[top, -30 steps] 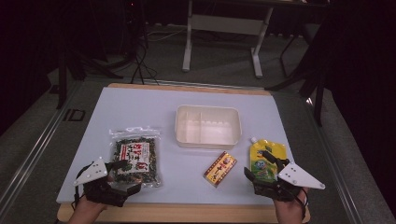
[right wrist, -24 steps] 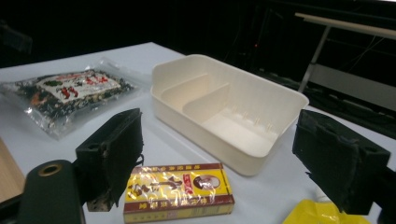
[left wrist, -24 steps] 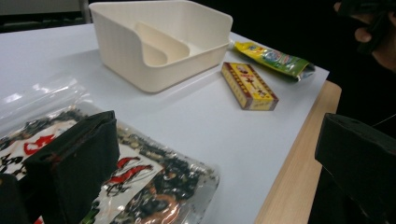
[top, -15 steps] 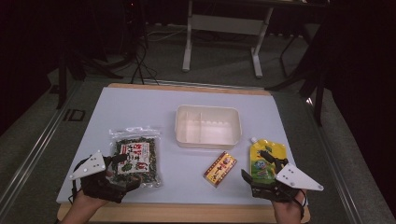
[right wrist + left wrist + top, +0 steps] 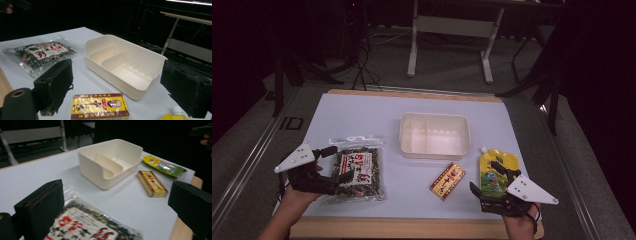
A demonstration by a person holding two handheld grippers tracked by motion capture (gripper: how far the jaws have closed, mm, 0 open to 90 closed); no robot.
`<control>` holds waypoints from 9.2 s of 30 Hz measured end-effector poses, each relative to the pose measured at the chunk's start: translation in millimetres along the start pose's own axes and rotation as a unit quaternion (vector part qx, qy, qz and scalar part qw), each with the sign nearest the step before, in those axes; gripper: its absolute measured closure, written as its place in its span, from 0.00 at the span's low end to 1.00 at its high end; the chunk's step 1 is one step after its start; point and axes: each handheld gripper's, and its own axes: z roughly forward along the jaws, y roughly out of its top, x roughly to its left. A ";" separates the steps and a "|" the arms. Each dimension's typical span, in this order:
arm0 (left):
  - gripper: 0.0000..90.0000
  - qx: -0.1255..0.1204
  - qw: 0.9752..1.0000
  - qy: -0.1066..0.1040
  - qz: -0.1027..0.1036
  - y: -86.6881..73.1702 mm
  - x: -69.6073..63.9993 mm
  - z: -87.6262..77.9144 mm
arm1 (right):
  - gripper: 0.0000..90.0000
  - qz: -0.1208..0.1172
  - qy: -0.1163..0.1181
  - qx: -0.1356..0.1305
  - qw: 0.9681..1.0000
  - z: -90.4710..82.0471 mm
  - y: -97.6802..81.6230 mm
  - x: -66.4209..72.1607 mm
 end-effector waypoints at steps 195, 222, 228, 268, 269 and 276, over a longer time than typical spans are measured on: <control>0.98 -0.063 0.988 -0.131 0.062 66.0 37.5 -21.5 | 0.86 0.073 0.410 0.085 0.905 179.0 52.8 82.2; 0.01 -0.096 0.994 -0.054 0.029 45.0 31.6 3.8 | 0.86 0.054 0.275 0.018 0.960 110.0 132.5 14.6; 0.02 -0.101 0.993 -0.037 0.050 35.6 29.9 10.0 | 0.86 0.060 0.227 0.008 0.972 100.6 141.0 -5.9; 0.02 -0.044 0.999 -0.023 0.000 -31.3 21.9 42.5 | 0.86 0.102 0.045 0.065 0.992 105.3 86.2 -90.4; 0.02 -0.044 0.999 -0.023 0.000 -31.3 21.9 42.5 | 0.86 0.102 0.045 0.065 0.992 105.3 86.2 -90.4; 0.02 -0.046 0.999 -0.026 -0.006 -34.4 24.1 41.8 | 0.86 0.090 0.043 0.086 0.991 122.7 77.9 -88.3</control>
